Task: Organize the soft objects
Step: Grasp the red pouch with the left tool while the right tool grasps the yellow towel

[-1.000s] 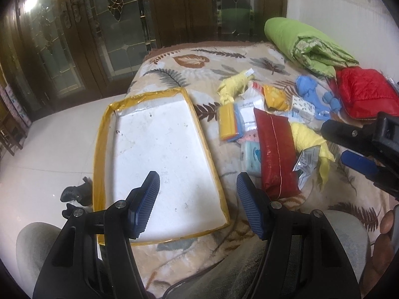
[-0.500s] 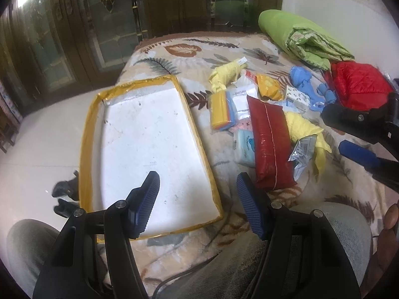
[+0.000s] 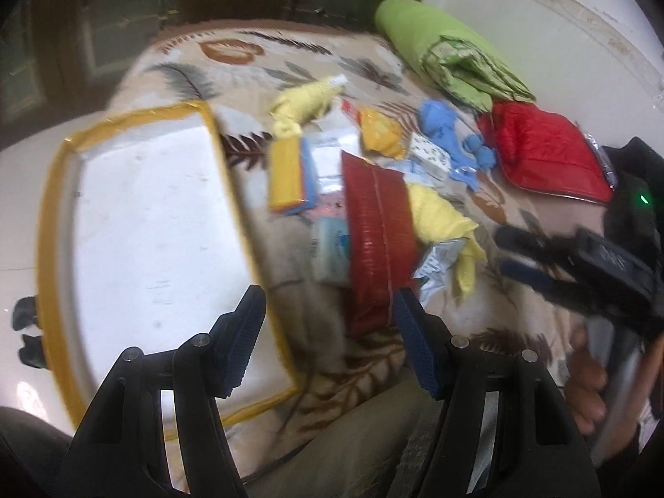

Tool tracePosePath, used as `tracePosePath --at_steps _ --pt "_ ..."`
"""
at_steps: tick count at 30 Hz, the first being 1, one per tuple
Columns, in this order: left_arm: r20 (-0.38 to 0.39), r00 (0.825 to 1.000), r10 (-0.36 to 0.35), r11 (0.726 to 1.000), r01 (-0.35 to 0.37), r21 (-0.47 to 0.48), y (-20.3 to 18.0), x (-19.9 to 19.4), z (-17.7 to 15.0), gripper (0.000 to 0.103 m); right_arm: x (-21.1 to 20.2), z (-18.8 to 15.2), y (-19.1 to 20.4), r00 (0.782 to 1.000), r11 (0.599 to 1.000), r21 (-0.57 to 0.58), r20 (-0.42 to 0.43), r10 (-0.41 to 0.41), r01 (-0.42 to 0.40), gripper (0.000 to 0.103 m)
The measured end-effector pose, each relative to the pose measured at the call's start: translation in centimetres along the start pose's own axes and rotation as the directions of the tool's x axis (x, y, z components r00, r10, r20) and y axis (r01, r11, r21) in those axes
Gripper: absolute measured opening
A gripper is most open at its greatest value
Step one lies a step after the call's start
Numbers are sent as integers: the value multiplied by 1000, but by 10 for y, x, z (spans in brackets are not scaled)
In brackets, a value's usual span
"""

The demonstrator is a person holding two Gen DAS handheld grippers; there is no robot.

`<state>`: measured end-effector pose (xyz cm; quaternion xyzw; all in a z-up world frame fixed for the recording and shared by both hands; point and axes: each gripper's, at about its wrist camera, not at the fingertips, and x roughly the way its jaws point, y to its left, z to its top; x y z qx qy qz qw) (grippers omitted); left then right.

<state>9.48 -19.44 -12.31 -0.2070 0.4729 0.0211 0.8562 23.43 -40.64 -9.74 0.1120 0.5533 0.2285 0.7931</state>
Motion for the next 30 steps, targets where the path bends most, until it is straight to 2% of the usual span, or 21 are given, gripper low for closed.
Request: tracePosePath --at_steps 3,5,7,9,11,13,16,18,19,20,22,24,26,28,30 --pt "-1 999 -45 999 45 -12 1 4 -8 65 6 25 5 998 998 -39 34 -46 47 74" --pt "1 999 -53 999 53 -9 1 5 -11 65 15 45 10 997 995 -70 27 -75 77 74" --pt "-3 998 -62 998 62 -16 3 6 -8 65 37 64 13 995 990 -109 -23 -93 90 74" --pt "-10 998 -64 998 64 -29 5 8 -4 65 62 71 15 988 986 -136 -111 -109 93 73" --pt "-30 997 -75 997 74 -27 4 12 3 65 84 61 17 977 980 -179 -174 -123 91 64" --pt "-69 996 -52 999 53 11 -2 20 11 65 92 42 16 967 970 -208 -189 -168 128 41" --pt "-138 989 -46 996 57 73 -12 40 25 65 76 23 13 977 976 -171 -143 -159 134 32" --pt "-201 978 -50 990 75 120 -20 55 35 65 60 16 10 988 986 -130 -96 -121 108 31" --pt "-202 979 -40 989 67 129 -23 61 42 65 50 11 6 993 990 -107 -67 -101 94 31" --pt "-205 978 -40 989 67 130 -25 65 48 65 43 8 3 994 991 -90 -44 -99 95 31" --pt "-256 965 -55 987 91 129 -29 82 57 64 29 0 0 995 994 -60 -8 -95 95 31" --pt "-296 955 -6 985 57 164 -39 100 61 64 15 -7 0 995 994 -35 13 -100 100 31" --pt "-309 948 71 979 -7 206 -45 116 63 65 1 -7 -6 996 996 -6 23 -91 91 31" --pt "-328 941 85 979 -18 202 -45 124 63 65 -4 -16 -16 997 997 25 21 -70 69 31" --pt "-327 940 91 979 -24 204 -44 124 62 64 -6 -15 -15 998 997 37 8 -70 70 31"
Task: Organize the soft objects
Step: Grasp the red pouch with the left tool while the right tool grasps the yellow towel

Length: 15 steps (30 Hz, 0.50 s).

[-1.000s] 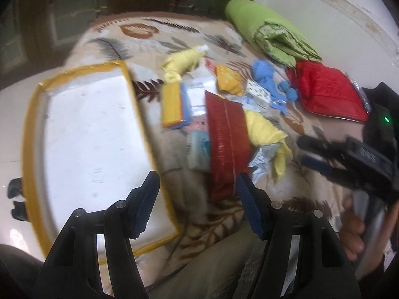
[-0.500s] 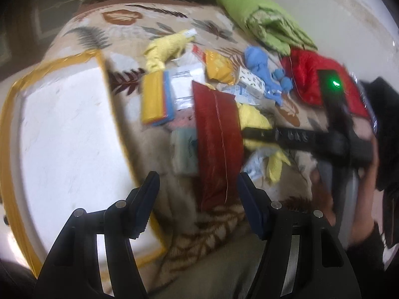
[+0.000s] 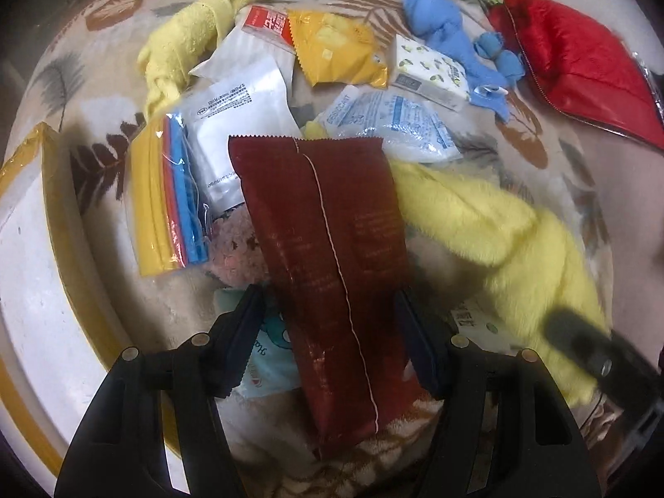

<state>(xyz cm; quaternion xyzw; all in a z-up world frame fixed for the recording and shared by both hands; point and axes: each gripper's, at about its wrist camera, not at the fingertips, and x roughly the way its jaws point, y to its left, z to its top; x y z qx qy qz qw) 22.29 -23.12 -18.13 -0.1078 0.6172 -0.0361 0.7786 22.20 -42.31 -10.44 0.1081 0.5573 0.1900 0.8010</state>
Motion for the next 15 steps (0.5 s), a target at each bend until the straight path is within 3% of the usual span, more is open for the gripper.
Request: tracePosePath --at_steps 1,4,10,12,15 --pt "3 1000 -6 1000 6 3 0 -2 -1 48 -1 -2 1 1000 1000 1 -1 -6 6 31" --pt "54 996 -68 997 69 -19 9 -15 -9 23 -13 -2 8 1000 1000 14 23 -9 9 31" --pt "190 962 -196 970 219 -109 47 -57 -40 16 -27 -9 25 997 998 -58 71 -15 19 31" --pt "229 938 -261 943 299 -148 63 -74 -53 16 -36 -10 31 995 997 -71 100 -13 20 31" --pt "311 881 -356 877 430 -214 101 -103 -88 16 -39 -9 50 994 996 -90 110 1 8 31"
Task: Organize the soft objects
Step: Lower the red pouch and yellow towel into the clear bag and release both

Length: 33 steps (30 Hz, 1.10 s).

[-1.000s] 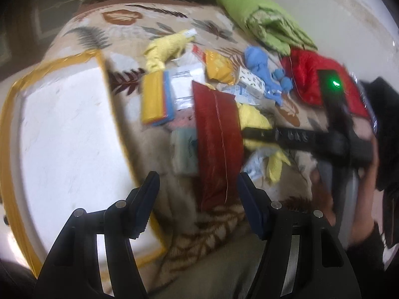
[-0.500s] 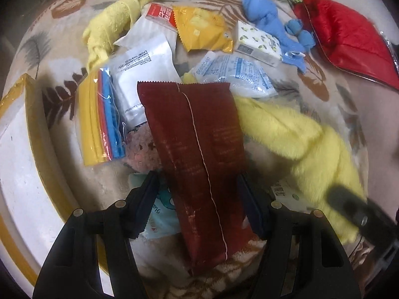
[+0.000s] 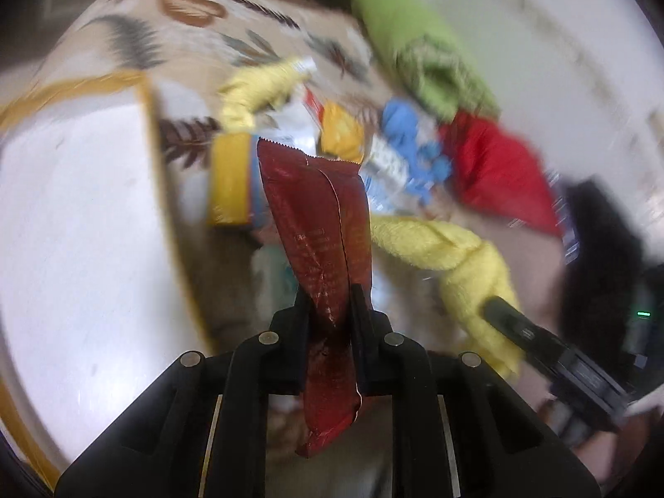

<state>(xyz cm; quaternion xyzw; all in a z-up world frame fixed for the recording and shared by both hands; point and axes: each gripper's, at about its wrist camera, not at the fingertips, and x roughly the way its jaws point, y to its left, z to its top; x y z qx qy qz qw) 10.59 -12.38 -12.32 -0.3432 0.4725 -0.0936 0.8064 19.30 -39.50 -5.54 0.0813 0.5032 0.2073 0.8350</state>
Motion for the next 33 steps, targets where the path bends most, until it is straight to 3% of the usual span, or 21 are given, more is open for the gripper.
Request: tracePosePath --at_steps 1,3,8,12,15,17,19,22,24,26,29,31,33 --pt "23 999 -49 997 50 -52 17 -19 -7 16 -3 -1 11 1000 1000 -6 9 5 -5 31" --pt "65 995 -77 989 85 -118 35 -41 -14 15 -6 -4 35 999 999 -34 21 28 -27 31" --pt "137 990 -23 981 49 -187 88 -101 -7 15 13 4 114 994 987 -119 -30 104 -107 31" --pt "117 991 60 974 -33 -226 118 -107 -8 15 49 -3 164 989 982 -143 -96 113 -126 31" --pt "48 989 143 956 -125 -264 131 -86 -18 15 96 -18 180 986 987 -132 -150 66 -86 31" --pt "-14 991 137 948 -135 -289 140 -75 -23 15 127 -35 181 980 990 -129 -198 21 -47 31" --pt "-47 984 175 941 -181 -285 143 -72 -28 16 144 -49 184 971 984 -180 -234 -55 12 31" --pt "-49 982 182 938 -188 -291 147 -80 -29 16 161 -51 188 951 967 -240 -272 -150 84 34" --pt "-47 974 223 935 -227 -271 145 -86 -31 17 176 -56 183 922 965 -237 -337 -189 111 34" --pt "-49 964 261 931 -265 -250 145 -86 -33 19 181 -58 180 915 959 -260 -348 -203 114 37" --pt "-49 952 301 921 -304 -244 144 -80 -29 24 191 -65 184 887 945 -295 -386 -254 142 54" --pt "-25 951 309 920 -306 -246 145 -79 -26 24 199 -60 179 867 952 -277 -436 -242 127 58" --pt "-7 944 331 911 -321 -260 147 -78 -21 24 180 -50 178 918 978 -203 -375 -129 55 58"
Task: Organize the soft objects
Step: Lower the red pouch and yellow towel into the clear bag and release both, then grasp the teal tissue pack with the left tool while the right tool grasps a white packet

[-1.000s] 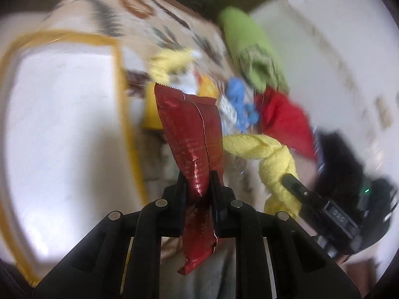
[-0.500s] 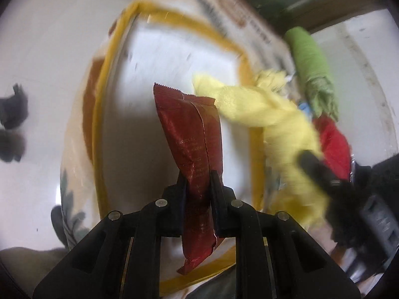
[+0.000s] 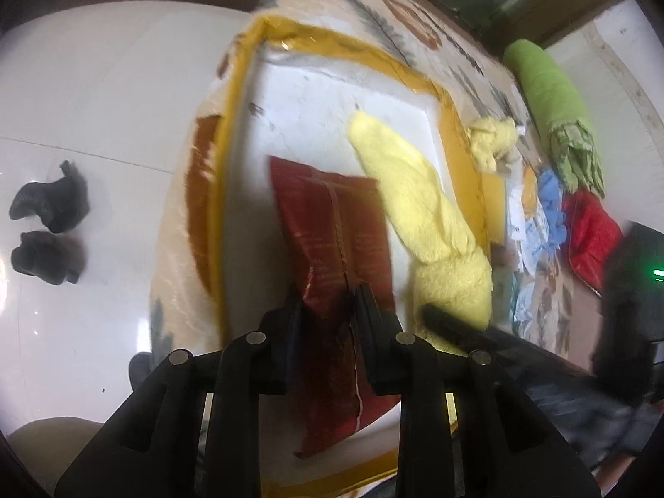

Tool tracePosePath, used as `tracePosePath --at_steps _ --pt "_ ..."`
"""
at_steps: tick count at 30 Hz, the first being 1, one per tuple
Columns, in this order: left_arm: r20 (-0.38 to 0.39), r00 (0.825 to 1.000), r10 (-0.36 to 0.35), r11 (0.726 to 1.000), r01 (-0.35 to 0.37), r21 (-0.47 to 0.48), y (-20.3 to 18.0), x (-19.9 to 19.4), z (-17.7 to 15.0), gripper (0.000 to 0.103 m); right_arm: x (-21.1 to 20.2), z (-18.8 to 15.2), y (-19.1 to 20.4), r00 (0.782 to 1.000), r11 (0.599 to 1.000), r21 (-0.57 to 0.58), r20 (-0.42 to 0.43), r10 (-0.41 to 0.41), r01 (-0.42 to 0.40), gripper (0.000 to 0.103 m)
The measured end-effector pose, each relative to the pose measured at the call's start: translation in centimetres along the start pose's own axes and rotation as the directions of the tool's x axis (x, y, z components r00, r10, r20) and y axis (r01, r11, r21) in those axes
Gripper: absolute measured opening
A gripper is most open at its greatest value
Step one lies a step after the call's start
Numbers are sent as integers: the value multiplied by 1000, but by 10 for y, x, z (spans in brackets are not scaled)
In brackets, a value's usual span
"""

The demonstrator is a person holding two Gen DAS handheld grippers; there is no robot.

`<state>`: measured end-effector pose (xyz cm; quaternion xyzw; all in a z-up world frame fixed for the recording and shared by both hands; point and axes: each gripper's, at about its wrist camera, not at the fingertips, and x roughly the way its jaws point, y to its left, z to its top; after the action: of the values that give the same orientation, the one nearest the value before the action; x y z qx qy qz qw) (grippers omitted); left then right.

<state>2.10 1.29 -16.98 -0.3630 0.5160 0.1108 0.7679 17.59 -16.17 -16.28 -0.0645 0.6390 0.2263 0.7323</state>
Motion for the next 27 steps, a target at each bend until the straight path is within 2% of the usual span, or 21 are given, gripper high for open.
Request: tracePosePath --at_steps 2,3,5,6,7,8,10,12,13,15,17,21,24,27 --pt "39 999 23 1000 -22 -17 2 -5 1 24 -20 -2 -6 991 994 28 81 105 -108 65" --pt "59 998 33 999 -31 -21 -2 -7 2 24 -32 -5 -11 976 981 48 127 179 -186 67" --pt "158 986 51 998 -47 -31 -1 -26 0 24 -51 -11 -20 947 960 75 204 249 -268 67" --pt "186 981 48 999 -43 -31 -2 -31 0 26 -60 -15 -24 931 950 79 238 277 -303 67" --pt "212 977 40 999 -35 -29 -3 -36 0 34 -74 -19 -30 910 938 72 277 308 -340 67" --pt "245 969 28 999 -21 -31 -4 -41 -2 38 -87 -22 -33 897 936 48 307 319 -349 67" --pt "318 948 -33 999 38 -10 -10 -53 -9 55 -112 -31 -44 880 937 15 350 321 -348 67" --pt "344 935 -87 996 78 38 -24 -57 -13 62 -134 -33 -62 869 942 -7 384 312 -335 67" --pt "348 931 -111 993 94 66 -31 -57 -15 63 -142 -32 -71 869 949 -13 399 294 -315 67" --pt "323 933 -156 985 123 122 -49 -53 -20 63 -155 -29 -92 887 968 -16 395 238 -252 67" --pt "259 940 -220 969 180 170 -67 -43 -25 63 -151 -21 -113 920 980 -7 344 187 -197 67" --pt "163 939 -302 941 266 209 -91 -26 -37 63 -124 -16 -163 966 990 54 231 116 -131 67" --pt "136 948 -288 934 247 258 -106 -20 -44 63 -103 -10 -193 977 990 88 191 94 -112 67" --pt "124 949 -288 928 245 281 -113 -16 -49 63 -89 -2 -204 979 992 37 169 111 -118 67"
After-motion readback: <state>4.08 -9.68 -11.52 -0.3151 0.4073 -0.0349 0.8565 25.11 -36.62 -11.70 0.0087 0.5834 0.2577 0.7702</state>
